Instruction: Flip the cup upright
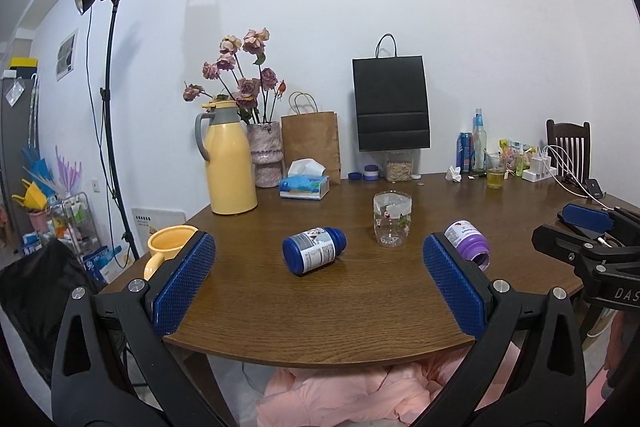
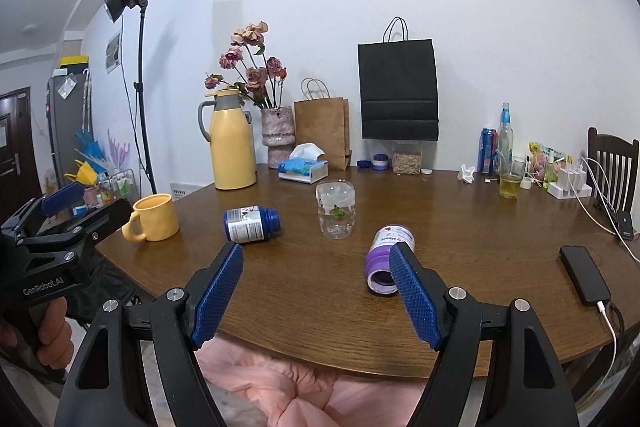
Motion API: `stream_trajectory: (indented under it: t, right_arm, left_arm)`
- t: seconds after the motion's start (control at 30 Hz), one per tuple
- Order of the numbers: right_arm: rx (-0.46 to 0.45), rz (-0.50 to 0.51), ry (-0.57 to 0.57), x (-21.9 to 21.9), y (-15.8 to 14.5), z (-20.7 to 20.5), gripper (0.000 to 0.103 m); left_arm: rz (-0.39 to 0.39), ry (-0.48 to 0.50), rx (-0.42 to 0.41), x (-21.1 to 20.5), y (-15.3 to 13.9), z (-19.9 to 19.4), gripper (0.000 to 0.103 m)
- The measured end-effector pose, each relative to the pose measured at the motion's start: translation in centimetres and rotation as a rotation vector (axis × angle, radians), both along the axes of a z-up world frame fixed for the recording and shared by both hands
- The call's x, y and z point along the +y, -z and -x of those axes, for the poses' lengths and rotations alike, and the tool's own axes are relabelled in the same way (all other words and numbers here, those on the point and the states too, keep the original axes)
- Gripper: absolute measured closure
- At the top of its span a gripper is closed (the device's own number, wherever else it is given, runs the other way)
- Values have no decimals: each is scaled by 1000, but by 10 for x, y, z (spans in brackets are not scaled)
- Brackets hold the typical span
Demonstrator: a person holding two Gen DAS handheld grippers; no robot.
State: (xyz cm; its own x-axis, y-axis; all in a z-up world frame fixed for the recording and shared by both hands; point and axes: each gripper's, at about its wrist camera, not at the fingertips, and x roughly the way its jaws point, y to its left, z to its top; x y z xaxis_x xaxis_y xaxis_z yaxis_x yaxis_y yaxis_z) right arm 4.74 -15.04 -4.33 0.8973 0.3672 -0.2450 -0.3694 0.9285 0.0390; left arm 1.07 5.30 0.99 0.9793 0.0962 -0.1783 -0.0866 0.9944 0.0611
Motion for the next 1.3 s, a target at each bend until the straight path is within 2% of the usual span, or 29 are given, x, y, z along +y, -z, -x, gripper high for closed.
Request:
stream_trajectory:
  t: [0.3,1.3]
  right_arm:
    - [10,5,2,1,2,-2,23]
    - [18,7,-5,1,1,-4,23]
  left_arm:
    - [24,1,25,2,5,-3,0]
    - [29,6,27,0,4,0,0]
